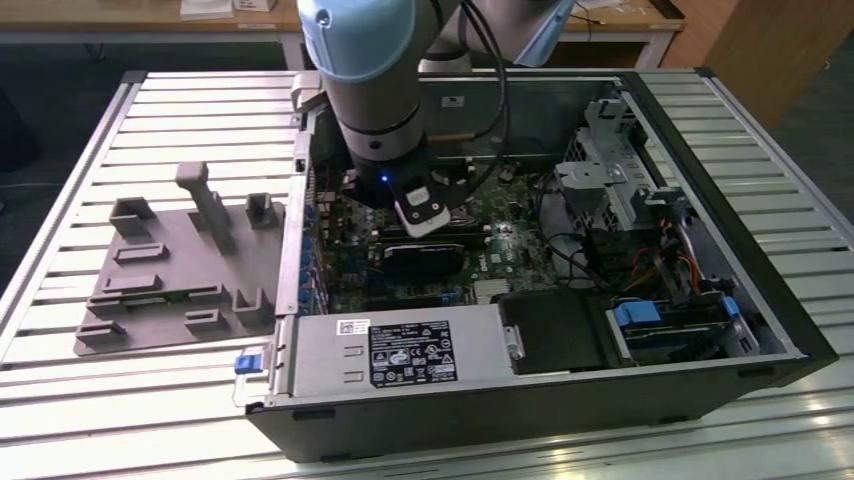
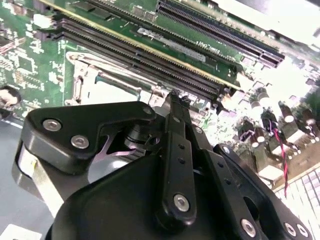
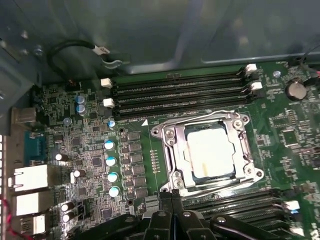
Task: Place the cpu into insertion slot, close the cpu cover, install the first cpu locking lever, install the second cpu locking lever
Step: 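Install the second cpu locking lever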
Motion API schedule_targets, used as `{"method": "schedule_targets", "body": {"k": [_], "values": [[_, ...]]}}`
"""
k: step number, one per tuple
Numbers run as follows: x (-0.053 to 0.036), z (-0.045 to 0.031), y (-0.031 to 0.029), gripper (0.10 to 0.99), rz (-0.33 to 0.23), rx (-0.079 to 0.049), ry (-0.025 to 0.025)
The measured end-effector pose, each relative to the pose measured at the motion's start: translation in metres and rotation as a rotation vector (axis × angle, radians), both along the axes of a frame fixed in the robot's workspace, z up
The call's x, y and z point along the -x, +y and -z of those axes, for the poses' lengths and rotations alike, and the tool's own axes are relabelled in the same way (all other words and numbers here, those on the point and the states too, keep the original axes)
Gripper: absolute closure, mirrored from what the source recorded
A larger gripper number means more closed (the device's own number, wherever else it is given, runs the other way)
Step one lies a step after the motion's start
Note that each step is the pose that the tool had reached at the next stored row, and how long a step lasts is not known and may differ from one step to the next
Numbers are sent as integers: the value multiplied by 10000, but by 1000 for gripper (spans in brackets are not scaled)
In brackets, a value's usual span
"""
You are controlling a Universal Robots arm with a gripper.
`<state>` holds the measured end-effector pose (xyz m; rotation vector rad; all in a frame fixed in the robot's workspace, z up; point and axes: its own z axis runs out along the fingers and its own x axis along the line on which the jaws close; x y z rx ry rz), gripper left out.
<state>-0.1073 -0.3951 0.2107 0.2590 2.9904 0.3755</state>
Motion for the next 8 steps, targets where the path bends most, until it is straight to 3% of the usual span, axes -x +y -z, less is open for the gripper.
{"method": "schedule_targets", "body": {"k": [5,8], "values": [[-1,-94,10,984,0,116,-3],[-23,-99,12,984,10,305,-2]]}}
